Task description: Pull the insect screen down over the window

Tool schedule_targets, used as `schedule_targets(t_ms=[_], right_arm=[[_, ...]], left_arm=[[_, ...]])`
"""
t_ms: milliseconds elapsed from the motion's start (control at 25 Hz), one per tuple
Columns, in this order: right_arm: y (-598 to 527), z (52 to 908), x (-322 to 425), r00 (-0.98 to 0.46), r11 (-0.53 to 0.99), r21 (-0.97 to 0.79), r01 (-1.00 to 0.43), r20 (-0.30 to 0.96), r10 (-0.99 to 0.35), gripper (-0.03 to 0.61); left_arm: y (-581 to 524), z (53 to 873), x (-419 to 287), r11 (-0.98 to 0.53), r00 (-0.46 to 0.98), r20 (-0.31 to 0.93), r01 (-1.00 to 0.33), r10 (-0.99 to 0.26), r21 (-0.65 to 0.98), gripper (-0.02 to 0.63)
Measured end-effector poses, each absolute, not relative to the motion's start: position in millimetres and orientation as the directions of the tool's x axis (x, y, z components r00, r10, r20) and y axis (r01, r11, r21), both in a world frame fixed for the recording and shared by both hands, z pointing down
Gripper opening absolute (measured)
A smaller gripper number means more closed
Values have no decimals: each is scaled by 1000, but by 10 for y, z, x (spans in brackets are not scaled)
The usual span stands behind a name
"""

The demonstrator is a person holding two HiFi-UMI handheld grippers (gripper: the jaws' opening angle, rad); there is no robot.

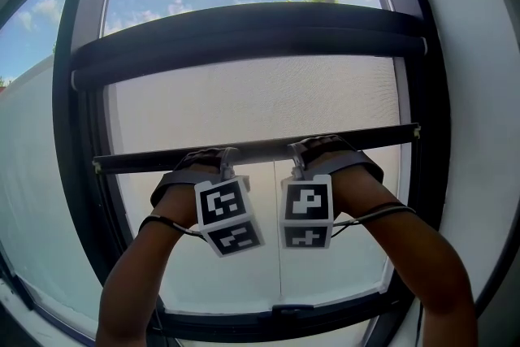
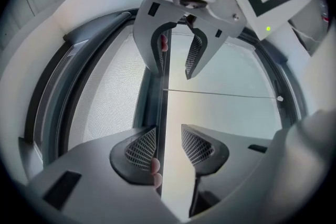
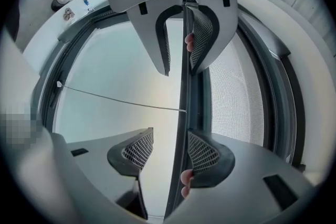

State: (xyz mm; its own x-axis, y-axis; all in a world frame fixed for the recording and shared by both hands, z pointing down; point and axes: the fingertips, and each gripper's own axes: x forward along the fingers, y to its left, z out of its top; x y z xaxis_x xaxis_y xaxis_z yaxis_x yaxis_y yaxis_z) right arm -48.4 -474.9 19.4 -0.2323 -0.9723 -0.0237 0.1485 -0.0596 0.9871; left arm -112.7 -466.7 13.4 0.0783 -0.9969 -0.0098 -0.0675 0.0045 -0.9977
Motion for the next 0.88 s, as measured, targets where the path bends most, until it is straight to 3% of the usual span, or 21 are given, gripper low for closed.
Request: schedule_targets(t_ms=[880], right_arm=[[-4630, 788, -469, -227, 109, 987, 121, 134, -964, 199]], left_arm=[[-4545, 737, -1095, -187, 136, 171, -116, -976, -975, 150]])
